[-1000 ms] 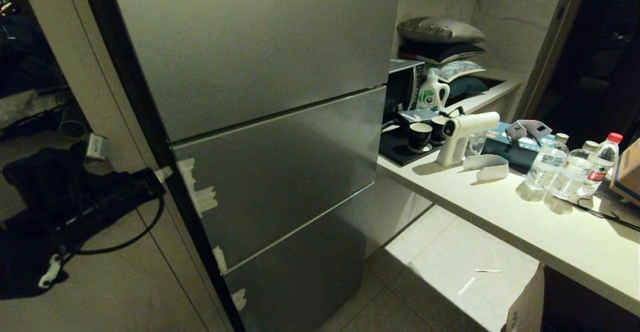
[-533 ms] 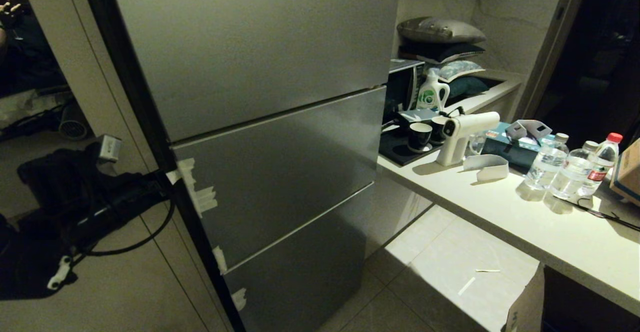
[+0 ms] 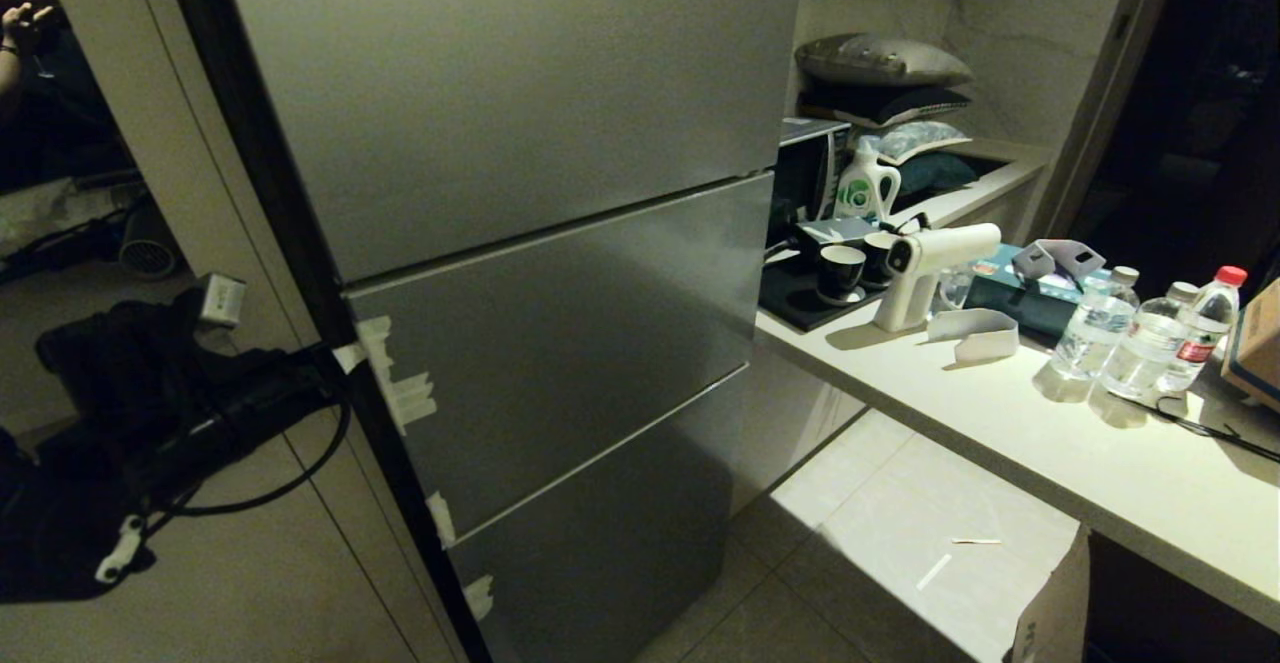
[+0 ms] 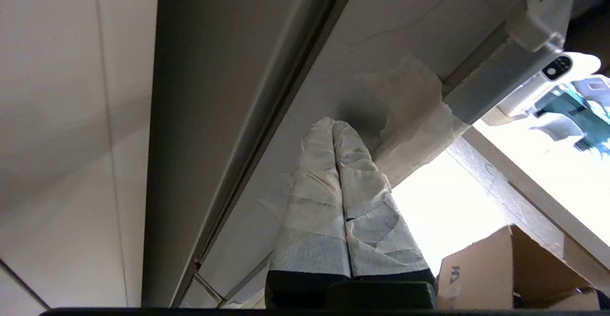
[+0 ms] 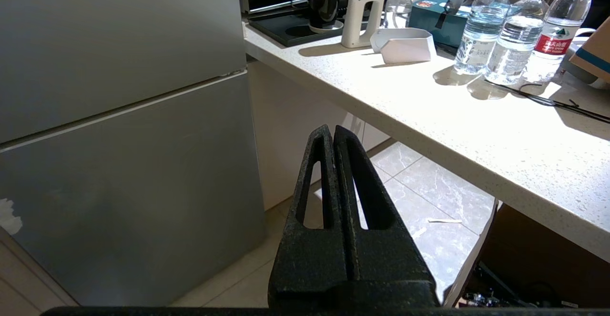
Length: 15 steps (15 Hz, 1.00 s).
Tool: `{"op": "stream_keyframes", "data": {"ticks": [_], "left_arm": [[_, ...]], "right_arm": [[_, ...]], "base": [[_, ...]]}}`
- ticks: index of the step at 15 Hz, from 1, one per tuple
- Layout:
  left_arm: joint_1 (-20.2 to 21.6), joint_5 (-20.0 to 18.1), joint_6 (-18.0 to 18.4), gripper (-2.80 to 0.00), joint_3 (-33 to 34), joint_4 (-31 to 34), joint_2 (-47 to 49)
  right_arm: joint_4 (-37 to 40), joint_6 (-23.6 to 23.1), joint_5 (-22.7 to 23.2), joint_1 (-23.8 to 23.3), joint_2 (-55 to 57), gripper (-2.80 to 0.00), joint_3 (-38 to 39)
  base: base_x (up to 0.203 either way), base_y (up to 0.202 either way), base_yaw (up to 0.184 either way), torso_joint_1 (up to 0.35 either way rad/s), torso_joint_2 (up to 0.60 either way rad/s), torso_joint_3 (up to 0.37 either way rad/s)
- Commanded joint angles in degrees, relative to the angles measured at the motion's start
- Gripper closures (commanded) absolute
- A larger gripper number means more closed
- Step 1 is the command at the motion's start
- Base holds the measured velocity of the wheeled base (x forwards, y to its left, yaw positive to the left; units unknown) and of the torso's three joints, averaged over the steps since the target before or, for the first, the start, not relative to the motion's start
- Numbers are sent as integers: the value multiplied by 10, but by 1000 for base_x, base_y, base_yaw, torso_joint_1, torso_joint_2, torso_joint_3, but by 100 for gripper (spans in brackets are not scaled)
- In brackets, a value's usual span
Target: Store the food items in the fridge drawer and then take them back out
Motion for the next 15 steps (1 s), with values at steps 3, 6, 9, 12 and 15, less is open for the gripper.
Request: {"op": "stream_keyframes", "data": {"ticks": [3, 6, 9, 12, 15], "left_arm": [[-11, -38, -1, 0, 8, -1, 6], [-20, -45, 0, 0, 22, -3, 0], [-35, -46, 1, 0, 59, -50, -3], [-62, -46, 1, 0, 101, -84, -11], [-88, -46, 1, 0, 143, -88, -40]], "right_arm": [[0, 0, 0, 0, 0, 0, 18], [0, 0, 0, 0, 0, 0, 18], [0, 0, 0, 0, 0, 0, 18], [0, 0, 0, 0, 0, 0, 18], [0, 0, 0, 0, 0, 0, 18]], "base": [[0, 0, 0, 0, 0, 0], [0, 0, 0, 0, 0, 0], [0, 0, 0, 0, 0, 0], [0, 0, 0, 0, 0, 0], [0, 0, 0, 0, 0, 0]]}}
